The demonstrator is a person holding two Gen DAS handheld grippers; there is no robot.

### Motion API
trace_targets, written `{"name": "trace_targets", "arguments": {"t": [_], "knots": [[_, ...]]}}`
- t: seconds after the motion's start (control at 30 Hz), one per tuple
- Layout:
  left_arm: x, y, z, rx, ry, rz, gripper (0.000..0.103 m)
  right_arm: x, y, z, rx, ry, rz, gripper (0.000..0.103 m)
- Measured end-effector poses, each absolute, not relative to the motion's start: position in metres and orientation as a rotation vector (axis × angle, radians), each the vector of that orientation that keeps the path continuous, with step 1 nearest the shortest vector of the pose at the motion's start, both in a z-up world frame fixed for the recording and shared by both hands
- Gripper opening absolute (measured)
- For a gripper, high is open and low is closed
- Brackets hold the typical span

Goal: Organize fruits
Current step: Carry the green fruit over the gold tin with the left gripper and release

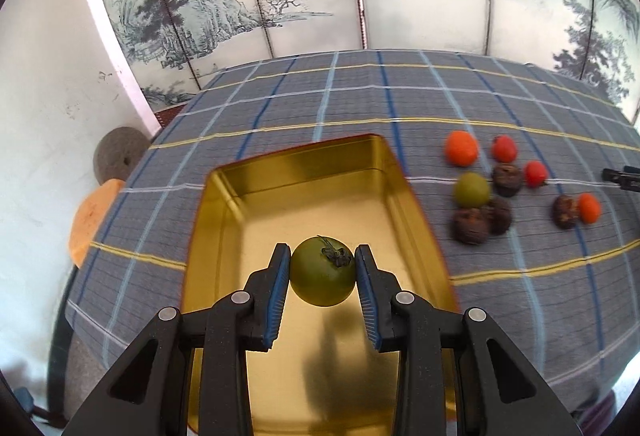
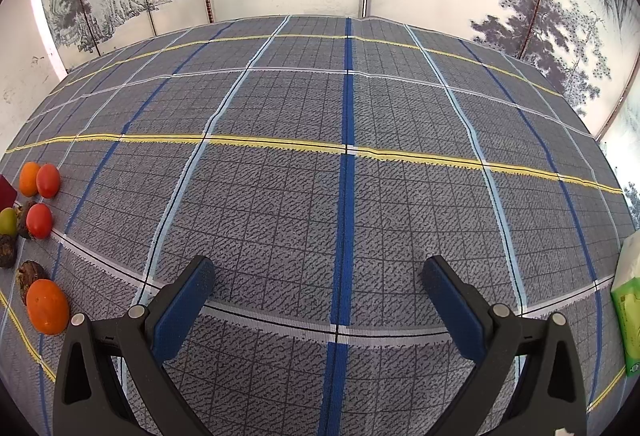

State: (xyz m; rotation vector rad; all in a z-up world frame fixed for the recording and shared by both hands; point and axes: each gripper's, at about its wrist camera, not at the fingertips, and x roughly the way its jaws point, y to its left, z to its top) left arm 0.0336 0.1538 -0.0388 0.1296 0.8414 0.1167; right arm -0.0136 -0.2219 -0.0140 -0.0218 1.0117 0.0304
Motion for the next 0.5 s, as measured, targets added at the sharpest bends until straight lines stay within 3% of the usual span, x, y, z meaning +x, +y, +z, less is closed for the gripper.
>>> {"name": "trace_targets", "arguments": {"t": [0.5], "knots": [[0.091, 0.197, -0.044, 0.186, 0.878, 0.166, 0.034, -0.015, -0.225, -0.014, -0.014, 1.008, 0.015, 0.103]]}}
